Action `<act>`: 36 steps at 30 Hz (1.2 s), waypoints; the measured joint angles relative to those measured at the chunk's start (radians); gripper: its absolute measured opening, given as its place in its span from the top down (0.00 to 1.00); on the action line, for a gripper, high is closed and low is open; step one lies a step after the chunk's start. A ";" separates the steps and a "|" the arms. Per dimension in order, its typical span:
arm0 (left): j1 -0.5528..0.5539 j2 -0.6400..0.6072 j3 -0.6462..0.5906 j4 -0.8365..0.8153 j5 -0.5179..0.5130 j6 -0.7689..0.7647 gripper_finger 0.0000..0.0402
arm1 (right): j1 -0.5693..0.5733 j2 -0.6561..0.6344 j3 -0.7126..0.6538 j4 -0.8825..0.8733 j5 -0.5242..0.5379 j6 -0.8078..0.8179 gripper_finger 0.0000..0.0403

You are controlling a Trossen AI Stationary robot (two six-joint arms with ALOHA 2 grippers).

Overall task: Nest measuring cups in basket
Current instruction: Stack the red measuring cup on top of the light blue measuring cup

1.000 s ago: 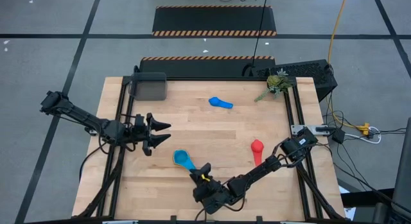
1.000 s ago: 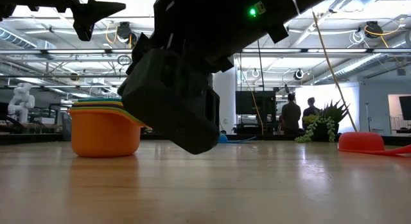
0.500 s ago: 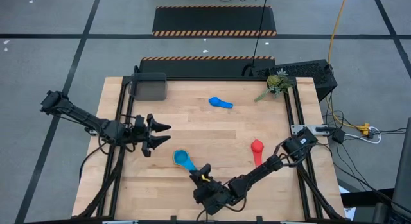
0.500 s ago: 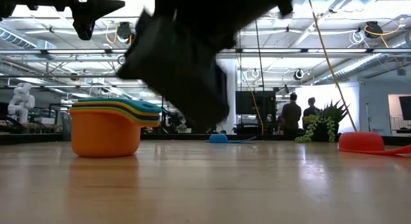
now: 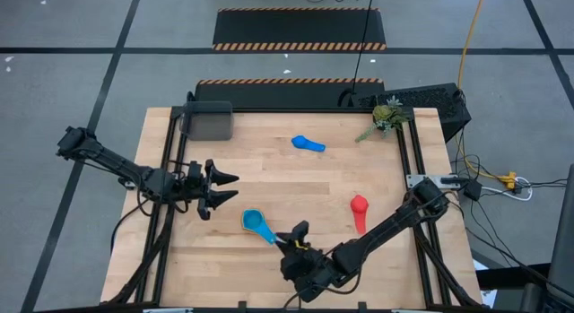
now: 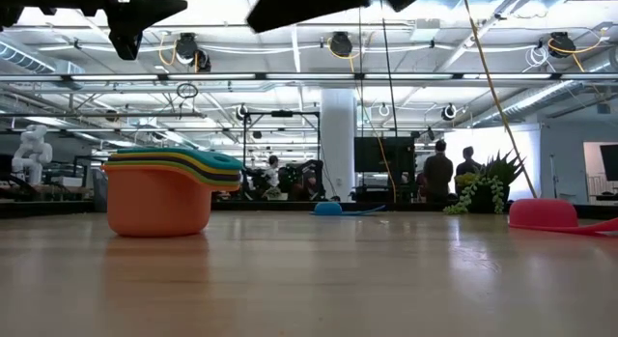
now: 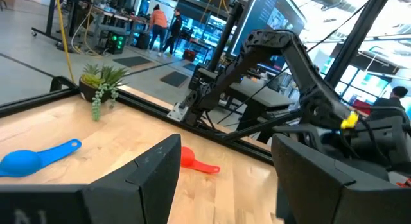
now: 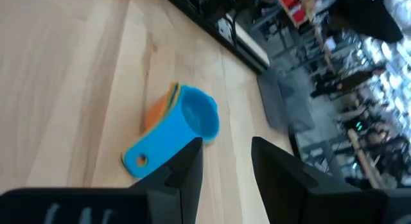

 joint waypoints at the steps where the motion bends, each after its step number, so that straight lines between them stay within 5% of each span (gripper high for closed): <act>1: 0.000 0.000 0.000 0.000 0.000 0.000 0.39 | 0.004 -0.013 0.000 -0.040 0.000 0.038 0.68; 10: 0.000 0.000 0.000 0.000 0.000 0.001 0.39 | 0.067 -0.116 0.000 -0.429 -0.004 0.377 0.68; 22: 0.000 0.000 0.000 0.000 -0.001 0.001 0.39 | 0.135 -0.159 -0.001 -0.898 -0.186 0.843 0.68; 36: 0.000 0.000 0.000 0.001 -0.007 0.006 0.39 | 0.190 -0.159 -0.144 -0.943 -0.318 1.018 0.68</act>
